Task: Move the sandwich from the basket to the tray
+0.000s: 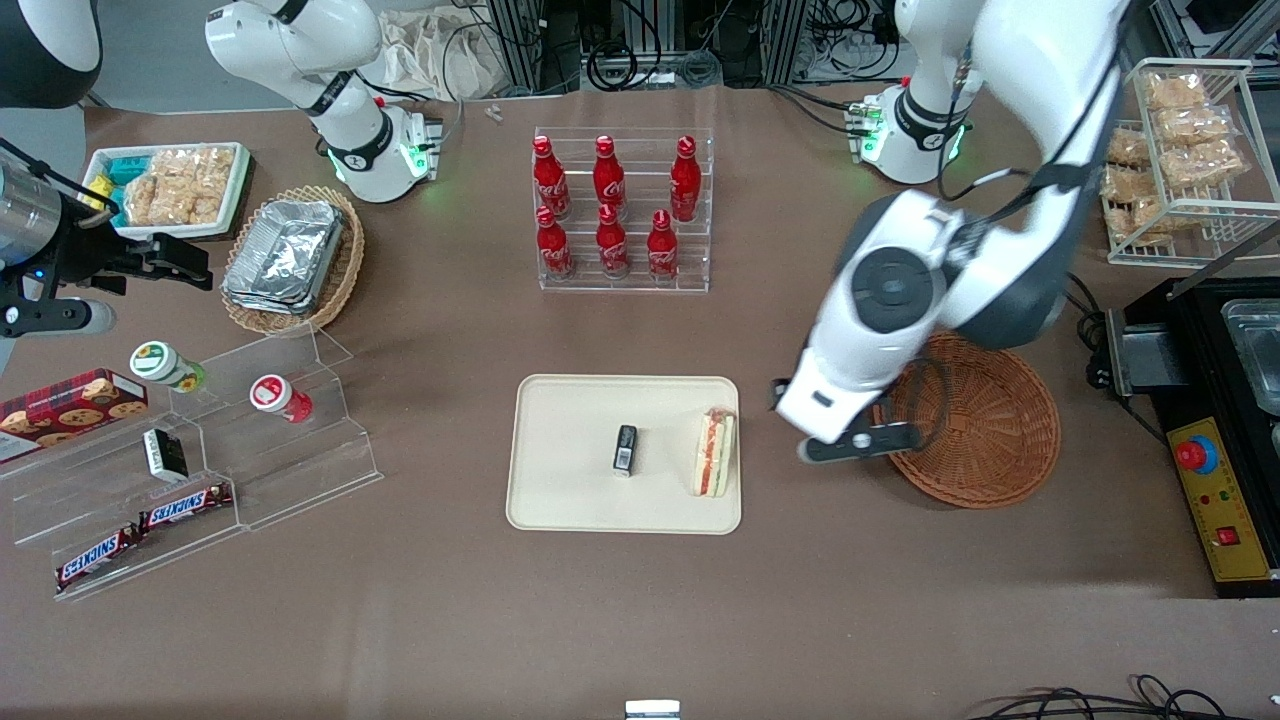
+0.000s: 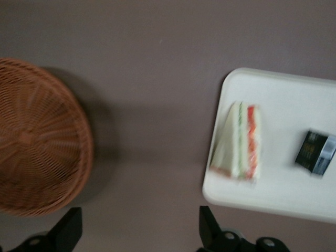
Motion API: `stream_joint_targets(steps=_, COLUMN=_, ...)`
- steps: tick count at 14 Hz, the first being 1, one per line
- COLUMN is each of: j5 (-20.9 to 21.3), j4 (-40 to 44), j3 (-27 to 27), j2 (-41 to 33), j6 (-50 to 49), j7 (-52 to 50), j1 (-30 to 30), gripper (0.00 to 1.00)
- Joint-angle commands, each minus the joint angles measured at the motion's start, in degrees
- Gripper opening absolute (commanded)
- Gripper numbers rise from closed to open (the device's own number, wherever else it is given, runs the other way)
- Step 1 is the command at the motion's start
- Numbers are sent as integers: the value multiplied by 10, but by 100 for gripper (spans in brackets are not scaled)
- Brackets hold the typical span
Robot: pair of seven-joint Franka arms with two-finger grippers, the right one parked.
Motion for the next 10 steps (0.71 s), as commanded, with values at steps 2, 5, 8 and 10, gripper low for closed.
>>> stream_joint_targets(steps=2, j5=-59, j4=-31, j3=11, j2=-109, j6=-106, j7=152, j1=62, gripper=100)
stream_joint_targets(steps=5, j5=-86, j4=-33, j3=87, j2=-170, j6=-157, j7=231, j1=59, gripper=100)
stream_joint_targets(steps=8, j5=-94, j4=-74, j3=144, j2=-239, j6=-170, j7=293, j1=56, gripper=100)
stream_joint_targets(steps=10, j5=-88, j4=-92, j3=151, j2=-263, j6=-169, j7=297, j1=55, gripper=100)
